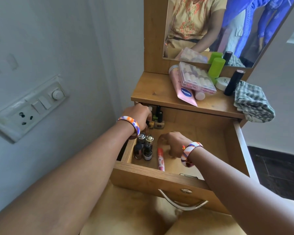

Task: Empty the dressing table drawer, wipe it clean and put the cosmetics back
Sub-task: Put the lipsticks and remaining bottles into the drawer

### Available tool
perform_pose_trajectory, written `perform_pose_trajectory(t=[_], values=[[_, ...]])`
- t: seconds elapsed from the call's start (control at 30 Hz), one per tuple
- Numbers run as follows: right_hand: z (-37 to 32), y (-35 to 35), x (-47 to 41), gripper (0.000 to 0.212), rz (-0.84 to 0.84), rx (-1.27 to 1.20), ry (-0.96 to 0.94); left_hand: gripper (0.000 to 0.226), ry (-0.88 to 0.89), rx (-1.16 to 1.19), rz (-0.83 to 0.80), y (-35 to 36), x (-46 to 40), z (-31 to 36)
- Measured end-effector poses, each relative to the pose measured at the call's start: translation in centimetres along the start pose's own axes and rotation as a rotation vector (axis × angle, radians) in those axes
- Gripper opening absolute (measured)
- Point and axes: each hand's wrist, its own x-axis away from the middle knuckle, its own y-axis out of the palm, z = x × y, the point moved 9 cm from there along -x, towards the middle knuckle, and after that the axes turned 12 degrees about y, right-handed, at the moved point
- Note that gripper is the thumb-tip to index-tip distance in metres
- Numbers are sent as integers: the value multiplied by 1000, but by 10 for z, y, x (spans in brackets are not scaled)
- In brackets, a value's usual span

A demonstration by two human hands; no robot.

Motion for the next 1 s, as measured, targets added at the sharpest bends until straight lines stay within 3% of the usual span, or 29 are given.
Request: perform_pose_trajectory(t=[0.3,0.5,0.63,0.8,1.0], values=[[-7,1,17,42,-29,61,-203,28,-16,-36,-46,9,-1,-5],[6,12,9,27,-84,133,-170,30,-9,-73,-67,12,-1,-2],[26,-8,1,26,-31,-3,-72,32,3,-58,-75,13,-2,-3],[41,-24,-8,17,46,-422,101,32,14,-3,-68,13,-2,-5],[5,-15,-26,24,104,-391,46,36,18,165,41,0,0,-17]])
